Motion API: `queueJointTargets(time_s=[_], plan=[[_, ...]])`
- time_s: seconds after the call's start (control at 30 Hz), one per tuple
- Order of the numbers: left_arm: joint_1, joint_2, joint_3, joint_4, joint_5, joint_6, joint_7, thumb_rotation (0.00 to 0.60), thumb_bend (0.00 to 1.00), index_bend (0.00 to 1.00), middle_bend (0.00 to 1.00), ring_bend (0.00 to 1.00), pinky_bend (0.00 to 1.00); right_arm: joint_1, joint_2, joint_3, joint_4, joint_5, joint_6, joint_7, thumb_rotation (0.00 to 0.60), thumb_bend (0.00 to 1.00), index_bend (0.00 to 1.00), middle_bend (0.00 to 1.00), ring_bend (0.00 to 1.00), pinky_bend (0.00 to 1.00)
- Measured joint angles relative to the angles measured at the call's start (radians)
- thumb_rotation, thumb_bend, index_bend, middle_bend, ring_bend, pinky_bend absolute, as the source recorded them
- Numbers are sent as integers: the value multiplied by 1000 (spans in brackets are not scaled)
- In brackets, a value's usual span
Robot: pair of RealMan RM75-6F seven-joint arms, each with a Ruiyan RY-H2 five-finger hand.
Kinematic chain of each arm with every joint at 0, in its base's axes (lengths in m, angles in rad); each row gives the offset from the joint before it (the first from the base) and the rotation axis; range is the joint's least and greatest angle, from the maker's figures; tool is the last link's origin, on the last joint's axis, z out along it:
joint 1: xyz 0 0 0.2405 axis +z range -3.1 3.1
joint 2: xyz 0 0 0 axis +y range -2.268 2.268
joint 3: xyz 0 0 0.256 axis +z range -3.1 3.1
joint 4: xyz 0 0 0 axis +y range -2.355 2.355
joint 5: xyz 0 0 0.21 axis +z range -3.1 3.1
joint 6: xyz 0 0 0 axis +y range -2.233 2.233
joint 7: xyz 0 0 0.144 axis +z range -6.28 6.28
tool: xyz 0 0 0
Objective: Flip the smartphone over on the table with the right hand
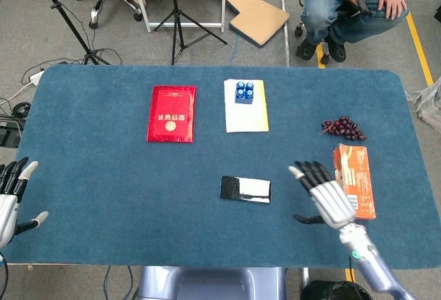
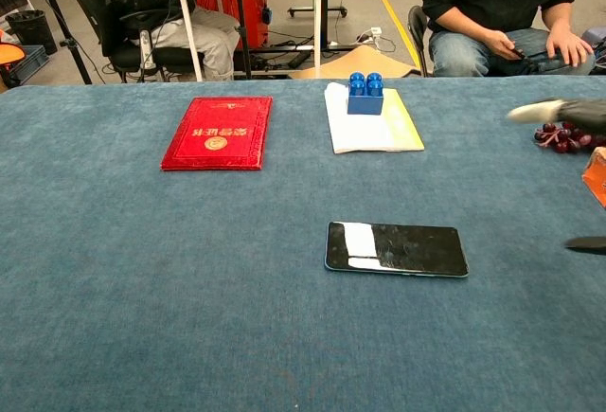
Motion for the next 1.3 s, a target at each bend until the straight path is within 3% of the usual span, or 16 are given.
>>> queueJointTargets(time_s=[0.17,0.37,0.77,1.3], plan=[[-11,-2,-19,-3,-48,-22,4,600,0,0,0,0,0,143,-103,36,24,46,-167,13,600,206,122,87,0,26],[-26,-1,-38,0,-102,-54,6,600,0,0,0,0,0,214,-200,45,73,75,-239,-65,600,221,132,109,0,56],[-26,0,-32,3,-110,-59,7,600,0,0,0,0,0,274,-374,5,283,81,-250,-196,600,222,133,110,0,77],[-32,-3,-26,-2,-106,-64,19,600,0,0,0,0,0,290,-394,-17,393,80,-208,-202,600,222,139,118,0,87]])
